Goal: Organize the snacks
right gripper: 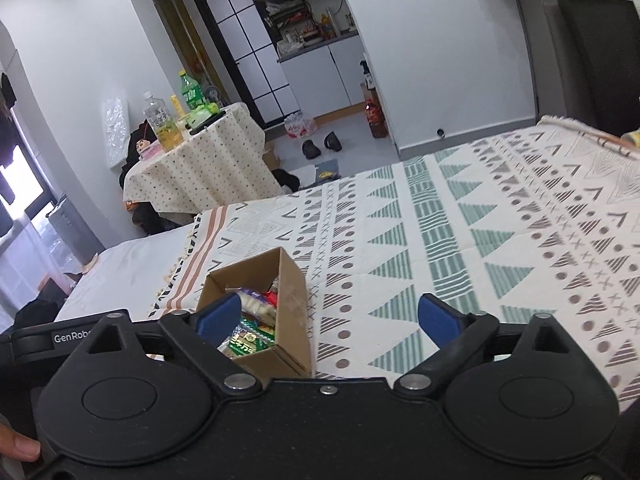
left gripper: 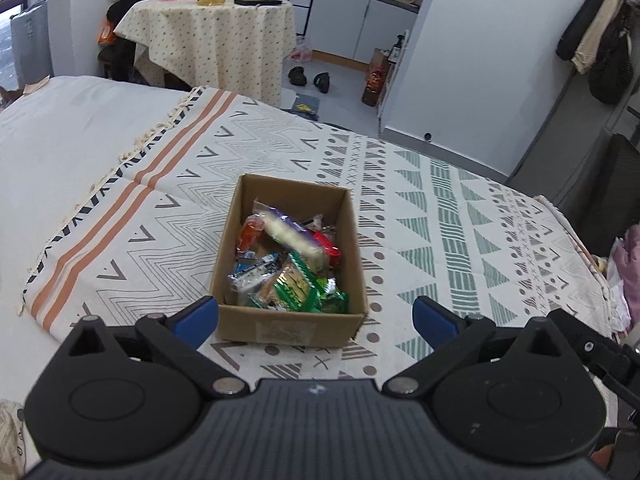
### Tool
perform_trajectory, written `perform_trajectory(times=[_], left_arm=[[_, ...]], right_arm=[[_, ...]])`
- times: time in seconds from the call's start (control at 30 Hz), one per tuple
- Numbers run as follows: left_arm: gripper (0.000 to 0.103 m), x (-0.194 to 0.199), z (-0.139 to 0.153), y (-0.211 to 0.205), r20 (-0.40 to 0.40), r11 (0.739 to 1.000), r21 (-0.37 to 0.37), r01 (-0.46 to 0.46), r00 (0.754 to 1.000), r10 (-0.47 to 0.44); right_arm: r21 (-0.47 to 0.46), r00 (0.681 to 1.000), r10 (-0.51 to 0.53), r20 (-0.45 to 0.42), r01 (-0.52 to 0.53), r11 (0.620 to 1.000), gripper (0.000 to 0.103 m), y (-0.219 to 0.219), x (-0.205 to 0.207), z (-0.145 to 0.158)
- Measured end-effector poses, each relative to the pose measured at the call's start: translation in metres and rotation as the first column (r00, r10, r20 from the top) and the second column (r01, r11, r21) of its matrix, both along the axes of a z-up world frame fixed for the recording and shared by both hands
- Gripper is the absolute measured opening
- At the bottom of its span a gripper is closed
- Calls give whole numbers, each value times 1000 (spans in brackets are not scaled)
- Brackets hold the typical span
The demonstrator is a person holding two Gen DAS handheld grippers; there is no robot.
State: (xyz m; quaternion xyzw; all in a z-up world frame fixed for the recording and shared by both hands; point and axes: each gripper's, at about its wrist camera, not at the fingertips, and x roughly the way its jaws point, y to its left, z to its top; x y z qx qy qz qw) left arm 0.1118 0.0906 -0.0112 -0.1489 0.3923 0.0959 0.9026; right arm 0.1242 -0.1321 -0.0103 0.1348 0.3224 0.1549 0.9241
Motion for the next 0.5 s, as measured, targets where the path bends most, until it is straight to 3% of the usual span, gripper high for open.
perform_trajectory(times=[0.1, 0.5], left_arm=[[103, -8, 6, -7, 18, 1000, 9, 25, 1000, -25], [103, -45, 27, -23, 64, 993, 42, 110, 992, -112]], right_arm=[[-7, 1000, -9, 19, 9, 1000, 103, -10, -9, 7], [-84, 999, -42, 32, 45, 995, 103, -39, -48, 24]])
